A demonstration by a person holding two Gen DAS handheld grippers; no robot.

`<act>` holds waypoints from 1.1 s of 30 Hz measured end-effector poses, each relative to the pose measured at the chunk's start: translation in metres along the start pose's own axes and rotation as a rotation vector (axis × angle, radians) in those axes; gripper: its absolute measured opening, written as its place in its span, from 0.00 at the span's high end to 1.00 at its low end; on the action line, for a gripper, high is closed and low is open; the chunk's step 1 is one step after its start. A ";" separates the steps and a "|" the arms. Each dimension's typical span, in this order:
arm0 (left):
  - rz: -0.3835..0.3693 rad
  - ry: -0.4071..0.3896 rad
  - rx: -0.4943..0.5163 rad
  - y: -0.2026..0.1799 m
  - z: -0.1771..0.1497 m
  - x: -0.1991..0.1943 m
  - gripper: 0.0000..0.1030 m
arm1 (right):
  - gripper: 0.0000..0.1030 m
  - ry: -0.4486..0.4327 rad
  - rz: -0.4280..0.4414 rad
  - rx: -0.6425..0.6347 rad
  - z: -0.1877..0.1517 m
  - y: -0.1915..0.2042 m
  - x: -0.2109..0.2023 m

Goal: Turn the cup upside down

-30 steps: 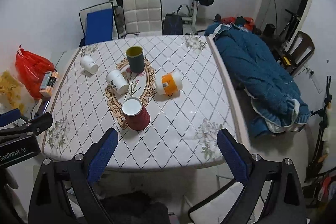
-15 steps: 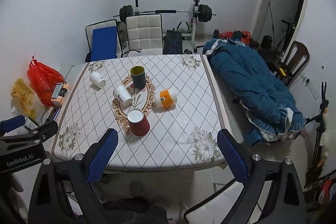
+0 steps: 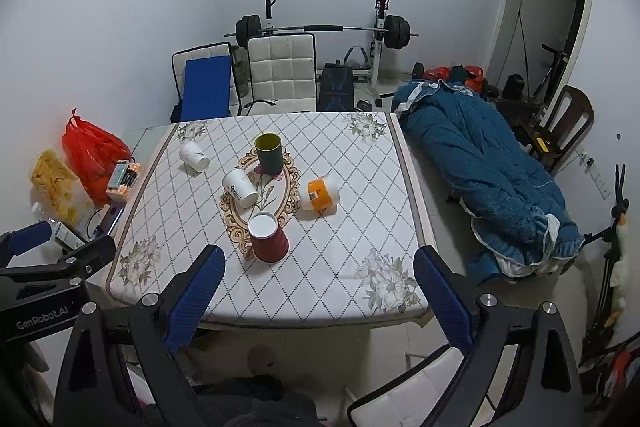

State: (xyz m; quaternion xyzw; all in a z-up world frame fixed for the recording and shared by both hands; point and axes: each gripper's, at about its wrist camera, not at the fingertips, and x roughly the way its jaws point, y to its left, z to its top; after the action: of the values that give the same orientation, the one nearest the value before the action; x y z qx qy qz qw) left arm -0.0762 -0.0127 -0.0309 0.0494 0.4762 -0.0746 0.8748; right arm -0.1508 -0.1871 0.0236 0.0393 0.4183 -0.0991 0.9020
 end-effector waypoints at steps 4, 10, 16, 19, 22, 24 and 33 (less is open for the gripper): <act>0.003 -0.001 0.003 -0.001 0.000 0.000 0.01 | 0.05 0.006 0.006 0.003 0.002 0.000 0.005; 0.005 -0.002 0.004 0.000 0.000 0.000 0.01 | 0.05 0.010 0.016 0.012 0.002 -0.004 0.008; 0.004 -0.003 0.002 0.001 0.002 0.001 0.01 | 0.05 0.010 0.012 0.014 0.001 -0.005 0.010; 0.003 -0.004 0.002 0.003 0.004 0.000 0.01 | 0.05 0.010 0.006 0.011 0.001 -0.006 0.010; 0.003 -0.005 0.001 0.003 0.004 0.001 0.01 | 0.05 0.011 0.004 0.010 0.000 -0.003 0.011; 0.004 -0.004 0.000 0.002 0.003 0.001 0.01 | 0.05 0.009 0.001 0.008 -0.001 -0.002 0.010; 0.006 -0.005 -0.002 0.006 0.007 -0.001 0.01 | 0.05 0.004 0.001 0.005 -0.001 0.002 0.008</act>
State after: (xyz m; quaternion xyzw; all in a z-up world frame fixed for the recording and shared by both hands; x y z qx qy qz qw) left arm -0.0705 -0.0080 -0.0262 0.0495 0.4741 -0.0717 0.8762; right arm -0.1459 -0.1865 0.0166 0.0421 0.4200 -0.0998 0.9010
